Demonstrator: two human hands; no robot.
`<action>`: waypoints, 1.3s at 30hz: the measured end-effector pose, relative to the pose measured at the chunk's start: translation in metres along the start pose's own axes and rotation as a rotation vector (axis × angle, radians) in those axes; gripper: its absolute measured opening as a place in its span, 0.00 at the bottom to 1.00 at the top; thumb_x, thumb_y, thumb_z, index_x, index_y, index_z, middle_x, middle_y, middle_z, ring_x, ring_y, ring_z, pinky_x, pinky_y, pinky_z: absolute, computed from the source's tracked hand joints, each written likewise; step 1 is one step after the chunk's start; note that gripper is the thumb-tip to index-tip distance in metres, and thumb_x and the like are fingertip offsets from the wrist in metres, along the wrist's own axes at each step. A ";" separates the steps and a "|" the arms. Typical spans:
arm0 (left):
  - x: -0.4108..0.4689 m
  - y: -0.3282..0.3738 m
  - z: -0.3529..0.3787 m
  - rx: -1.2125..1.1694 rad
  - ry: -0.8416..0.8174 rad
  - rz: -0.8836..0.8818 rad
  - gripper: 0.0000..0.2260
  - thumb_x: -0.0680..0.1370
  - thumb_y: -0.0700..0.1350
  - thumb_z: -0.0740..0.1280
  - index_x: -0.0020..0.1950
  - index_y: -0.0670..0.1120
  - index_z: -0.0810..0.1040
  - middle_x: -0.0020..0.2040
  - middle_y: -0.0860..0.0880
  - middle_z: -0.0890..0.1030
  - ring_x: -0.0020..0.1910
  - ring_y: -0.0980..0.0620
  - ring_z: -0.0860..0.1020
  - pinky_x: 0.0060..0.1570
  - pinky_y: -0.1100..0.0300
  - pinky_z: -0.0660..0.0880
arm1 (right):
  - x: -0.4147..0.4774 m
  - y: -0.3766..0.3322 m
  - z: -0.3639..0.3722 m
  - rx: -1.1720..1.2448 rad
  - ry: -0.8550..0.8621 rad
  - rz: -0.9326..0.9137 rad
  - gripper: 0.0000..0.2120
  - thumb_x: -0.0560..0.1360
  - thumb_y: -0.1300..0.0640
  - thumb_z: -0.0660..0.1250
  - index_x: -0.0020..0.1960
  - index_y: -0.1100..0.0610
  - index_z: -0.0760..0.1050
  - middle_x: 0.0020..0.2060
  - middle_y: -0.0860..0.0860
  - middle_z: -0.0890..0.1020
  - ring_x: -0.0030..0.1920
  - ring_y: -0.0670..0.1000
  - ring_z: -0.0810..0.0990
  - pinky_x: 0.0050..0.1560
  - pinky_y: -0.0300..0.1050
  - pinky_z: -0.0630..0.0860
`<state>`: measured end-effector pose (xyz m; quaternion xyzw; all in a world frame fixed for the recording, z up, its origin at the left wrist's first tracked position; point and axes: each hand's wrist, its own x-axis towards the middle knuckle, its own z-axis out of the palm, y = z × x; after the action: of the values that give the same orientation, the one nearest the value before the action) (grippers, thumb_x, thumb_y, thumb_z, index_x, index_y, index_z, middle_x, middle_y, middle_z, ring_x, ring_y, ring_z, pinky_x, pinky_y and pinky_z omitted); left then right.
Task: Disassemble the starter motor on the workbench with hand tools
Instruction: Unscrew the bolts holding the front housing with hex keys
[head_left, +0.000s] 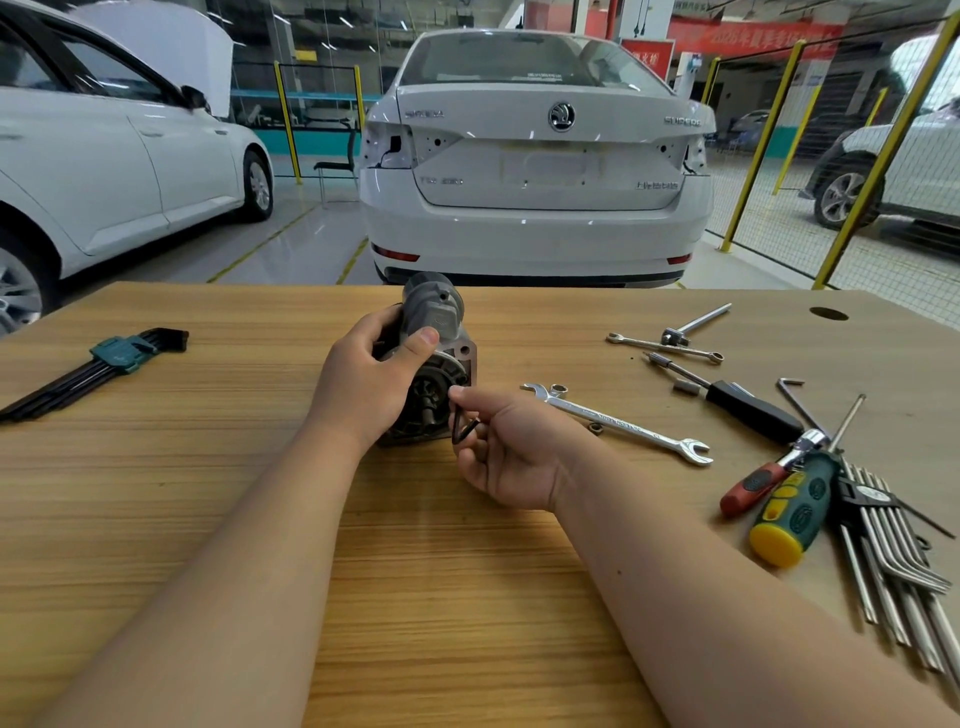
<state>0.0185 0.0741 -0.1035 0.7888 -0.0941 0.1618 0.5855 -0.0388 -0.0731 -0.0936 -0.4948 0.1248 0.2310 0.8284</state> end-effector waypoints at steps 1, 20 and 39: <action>0.000 0.000 0.000 0.007 -0.001 0.004 0.27 0.72 0.62 0.68 0.69 0.54 0.74 0.60 0.55 0.79 0.59 0.55 0.77 0.59 0.53 0.76 | -0.001 0.000 0.000 -0.001 0.001 0.000 0.11 0.78 0.57 0.67 0.38 0.58 0.72 0.23 0.49 0.73 0.20 0.44 0.72 0.20 0.34 0.71; 0.001 0.002 -0.004 -0.177 -0.145 -0.036 0.14 0.69 0.58 0.69 0.55 0.63 0.80 0.54 0.54 0.84 0.55 0.55 0.81 0.59 0.51 0.77 | -0.013 0.004 0.005 0.041 -0.092 -0.007 0.08 0.81 0.59 0.60 0.48 0.60 0.76 0.28 0.51 0.80 0.26 0.44 0.79 0.25 0.37 0.77; -0.002 0.004 -0.004 -0.169 -0.128 -0.050 0.21 0.69 0.60 0.69 0.61 0.58 0.79 0.55 0.53 0.83 0.56 0.54 0.81 0.62 0.48 0.75 | 0.000 0.019 0.015 -0.007 0.126 -0.050 0.10 0.75 0.54 0.71 0.38 0.54 0.72 0.20 0.45 0.70 0.17 0.42 0.66 0.20 0.32 0.66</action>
<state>0.0147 0.0761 -0.0995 0.7473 -0.1252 0.0880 0.6467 -0.0487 -0.0529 -0.1007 -0.5142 0.1636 0.1792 0.8226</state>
